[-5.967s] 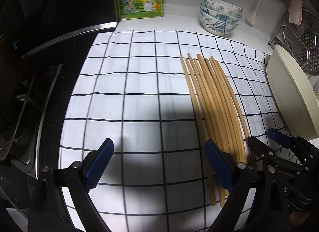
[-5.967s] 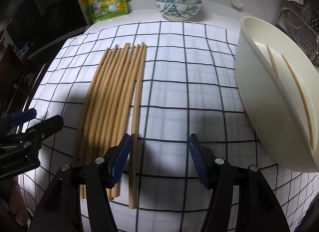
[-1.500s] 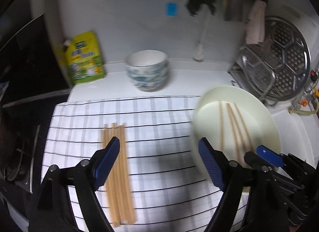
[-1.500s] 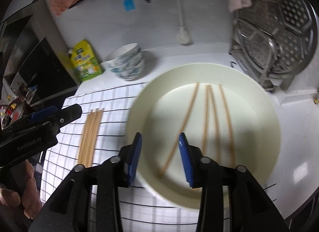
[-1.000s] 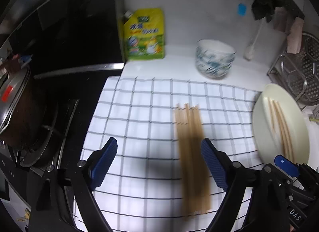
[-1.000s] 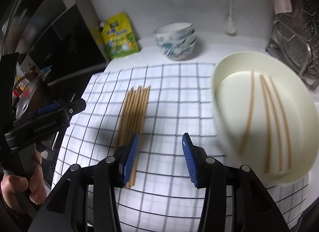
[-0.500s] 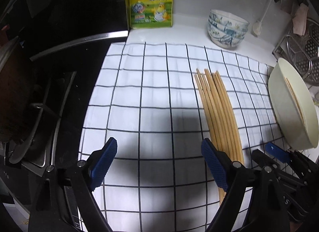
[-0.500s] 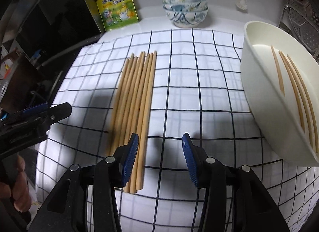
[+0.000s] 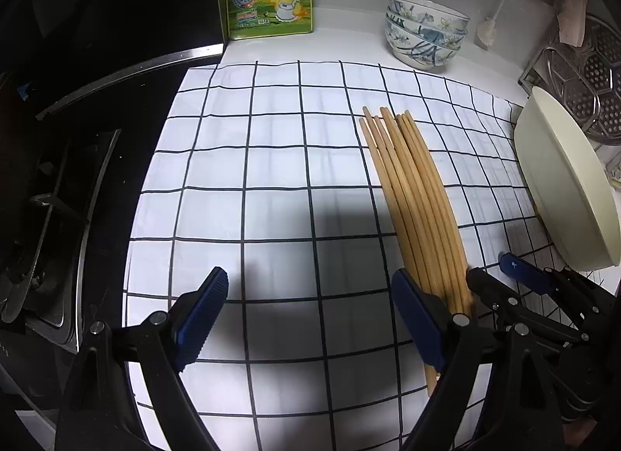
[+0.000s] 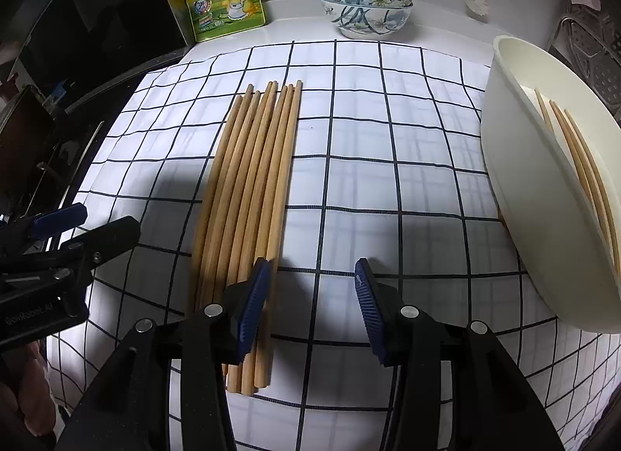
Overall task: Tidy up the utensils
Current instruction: 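Move both open tools back over the remaining chopsticks, then lower the right tool beside a chopstick while the left tool closes on another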
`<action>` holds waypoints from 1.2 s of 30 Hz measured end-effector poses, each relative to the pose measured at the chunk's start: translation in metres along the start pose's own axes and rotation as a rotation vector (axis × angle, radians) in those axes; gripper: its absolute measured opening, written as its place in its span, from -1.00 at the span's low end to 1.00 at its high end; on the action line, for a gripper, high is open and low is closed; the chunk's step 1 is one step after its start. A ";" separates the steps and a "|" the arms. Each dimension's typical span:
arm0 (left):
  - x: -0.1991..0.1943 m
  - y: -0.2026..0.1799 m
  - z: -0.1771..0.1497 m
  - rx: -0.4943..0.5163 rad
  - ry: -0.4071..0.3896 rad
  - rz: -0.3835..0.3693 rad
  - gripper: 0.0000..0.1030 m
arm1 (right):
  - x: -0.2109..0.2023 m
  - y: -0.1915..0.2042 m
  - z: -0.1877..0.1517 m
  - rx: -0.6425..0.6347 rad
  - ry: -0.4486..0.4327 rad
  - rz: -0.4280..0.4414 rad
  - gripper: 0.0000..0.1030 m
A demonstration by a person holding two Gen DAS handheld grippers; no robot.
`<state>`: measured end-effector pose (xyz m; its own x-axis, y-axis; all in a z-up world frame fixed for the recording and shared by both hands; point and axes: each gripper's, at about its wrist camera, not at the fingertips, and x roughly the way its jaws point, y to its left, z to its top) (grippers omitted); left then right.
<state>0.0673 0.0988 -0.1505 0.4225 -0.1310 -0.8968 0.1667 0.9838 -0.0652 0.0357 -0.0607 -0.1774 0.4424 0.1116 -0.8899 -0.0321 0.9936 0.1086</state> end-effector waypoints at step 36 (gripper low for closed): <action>0.010 -0.013 -0.003 0.019 0.017 -0.010 0.64 | -0.003 -0.006 -0.007 -0.015 -0.022 -0.015 -0.15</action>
<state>0.0669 0.0852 -0.1596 0.4055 -0.1382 -0.9036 0.1873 0.9801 -0.0658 0.0283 -0.0673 -0.1782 0.4621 0.0964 -0.8816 -0.0385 0.9953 0.0886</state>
